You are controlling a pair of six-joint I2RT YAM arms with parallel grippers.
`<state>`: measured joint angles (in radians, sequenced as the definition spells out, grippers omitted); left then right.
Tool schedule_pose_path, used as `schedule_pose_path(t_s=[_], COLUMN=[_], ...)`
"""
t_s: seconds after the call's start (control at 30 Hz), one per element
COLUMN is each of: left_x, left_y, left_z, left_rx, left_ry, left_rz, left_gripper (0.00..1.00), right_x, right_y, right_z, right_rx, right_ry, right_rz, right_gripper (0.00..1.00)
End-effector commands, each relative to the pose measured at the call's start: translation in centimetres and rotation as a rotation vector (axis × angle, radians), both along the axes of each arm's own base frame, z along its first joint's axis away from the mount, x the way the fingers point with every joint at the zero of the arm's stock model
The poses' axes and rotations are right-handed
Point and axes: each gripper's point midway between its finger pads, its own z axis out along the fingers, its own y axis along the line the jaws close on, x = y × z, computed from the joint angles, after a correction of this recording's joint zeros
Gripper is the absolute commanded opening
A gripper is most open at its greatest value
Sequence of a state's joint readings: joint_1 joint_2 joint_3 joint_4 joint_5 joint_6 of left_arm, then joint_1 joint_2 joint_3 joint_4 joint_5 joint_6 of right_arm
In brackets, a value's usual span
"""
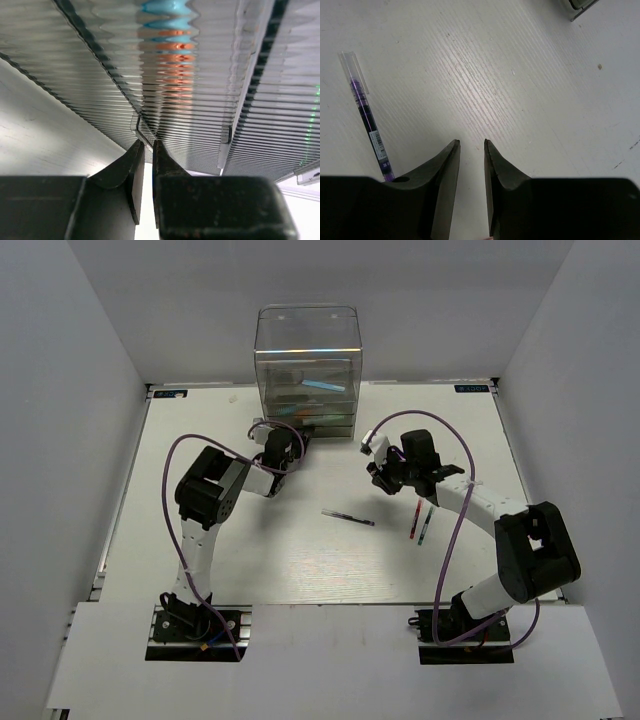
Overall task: Sort the stationery into containers
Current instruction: Open the drawer in the storage box.
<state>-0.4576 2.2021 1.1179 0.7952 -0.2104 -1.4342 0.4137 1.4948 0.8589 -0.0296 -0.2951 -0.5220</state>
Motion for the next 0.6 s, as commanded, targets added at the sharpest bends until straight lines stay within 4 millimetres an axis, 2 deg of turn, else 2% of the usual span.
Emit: schedule_pose_path(t_s=[0.0,0.13,0.37,0.43,0.57], left_x=[0.1,-0.9,-2.7,-3.6,-5.2], left_y=[1.3,1.0,0.4,-0.6,-1.3], left_z=[0.3,-0.1,0.4,0.4,0.7], left_rx=[0.033,0.041,0.046,0.047,0.045], left_ry=[-0.035,-0.033,-0.051,-0.049,-0.048], left_rz=[0.04,0.02,-0.02,-0.043,-0.074], left_gripper=[0.0,0.0,0.0,0.0,0.0], right_x=[-0.3,-0.5,-0.7,-0.7,-1.2], right_y=[0.1,0.2,0.3,0.4,0.8], right_z=[0.8,0.7,0.4,0.4,0.5], right_rx=[0.029,0.032,0.036,0.039,0.049], right_ry=[0.0,0.005,0.016,0.019,0.032], right_rz=[0.0,0.005,0.007,0.012,0.045], right_gripper=[0.32,0.32,0.32,0.32,0.42])
